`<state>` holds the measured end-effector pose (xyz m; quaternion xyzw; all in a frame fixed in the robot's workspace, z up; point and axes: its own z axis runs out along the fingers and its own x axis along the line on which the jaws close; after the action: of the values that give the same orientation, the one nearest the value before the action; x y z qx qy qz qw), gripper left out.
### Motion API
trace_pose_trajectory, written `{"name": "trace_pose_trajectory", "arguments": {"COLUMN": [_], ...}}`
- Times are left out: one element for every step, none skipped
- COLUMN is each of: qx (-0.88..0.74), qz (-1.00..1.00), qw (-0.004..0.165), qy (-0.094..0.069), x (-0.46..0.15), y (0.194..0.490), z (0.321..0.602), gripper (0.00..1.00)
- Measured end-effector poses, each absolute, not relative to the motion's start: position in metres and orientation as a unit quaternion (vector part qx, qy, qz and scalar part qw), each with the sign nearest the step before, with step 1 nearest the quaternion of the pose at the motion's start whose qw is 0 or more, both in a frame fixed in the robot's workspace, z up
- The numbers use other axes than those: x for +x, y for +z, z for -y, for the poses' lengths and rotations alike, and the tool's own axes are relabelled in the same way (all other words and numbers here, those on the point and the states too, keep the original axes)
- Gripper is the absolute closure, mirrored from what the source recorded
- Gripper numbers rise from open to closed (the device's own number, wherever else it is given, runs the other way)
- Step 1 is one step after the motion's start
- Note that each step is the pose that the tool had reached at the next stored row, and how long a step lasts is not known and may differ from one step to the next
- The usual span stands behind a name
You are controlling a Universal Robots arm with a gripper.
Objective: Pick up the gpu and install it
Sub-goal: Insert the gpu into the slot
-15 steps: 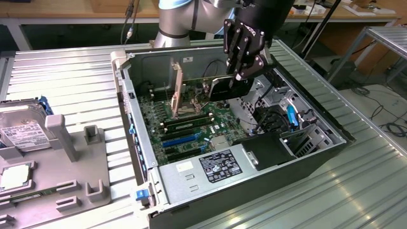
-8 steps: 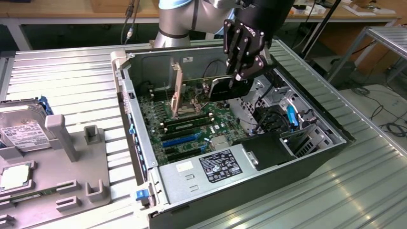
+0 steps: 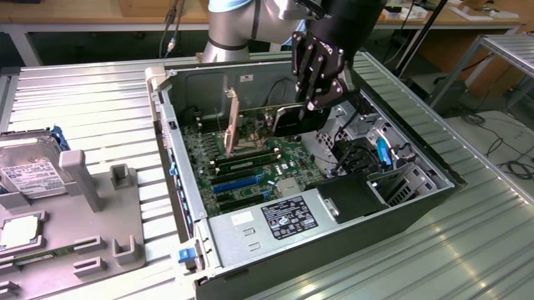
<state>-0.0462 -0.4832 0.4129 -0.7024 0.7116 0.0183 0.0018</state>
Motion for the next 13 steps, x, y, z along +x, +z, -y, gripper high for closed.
{"name": "trace_pose_trajectory", "arguments": {"qx": [-0.702,-0.702,-0.702,-0.702,-0.702,-0.702,-0.702,-0.702,-0.702,-0.702,-0.701,-0.701,-0.701], "qz": [-0.712,-0.712,-0.712,-0.712,-0.712,-0.712,-0.712,-0.712,-0.712,-0.712,-0.713,-0.713,-0.713], "qw": [0.002,0.002,0.002,0.002,0.002,0.002,0.001,0.001,0.001,0.001,0.0,0.0,0.0], "qy": [0.018,0.018,0.018,0.018,0.018,0.018,0.018,0.018,0.017,0.017,0.017,0.016,0.016], "x": [-0.046,-0.046,-0.046,-0.046,-0.046,-0.046,-0.046,-0.046,-0.046,-0.046,-0.047,-0.047,-0.048], "y": [0.412,0.411,0.41,0.408,0.406,0.404,0.403,0.401,0.4,0.399,0.397,0.395,0.395], "z": [0.483,0.482,0.48,0.479,0.476,0.475,0.474,0.474,0.474,0.473,0.473,0.473,0.473], "gripper": [0.73,0.73,0.73,0.73,0.73,0.73,0.73,0.73,0.73,0.73,0.73,0.73,0.73]}}
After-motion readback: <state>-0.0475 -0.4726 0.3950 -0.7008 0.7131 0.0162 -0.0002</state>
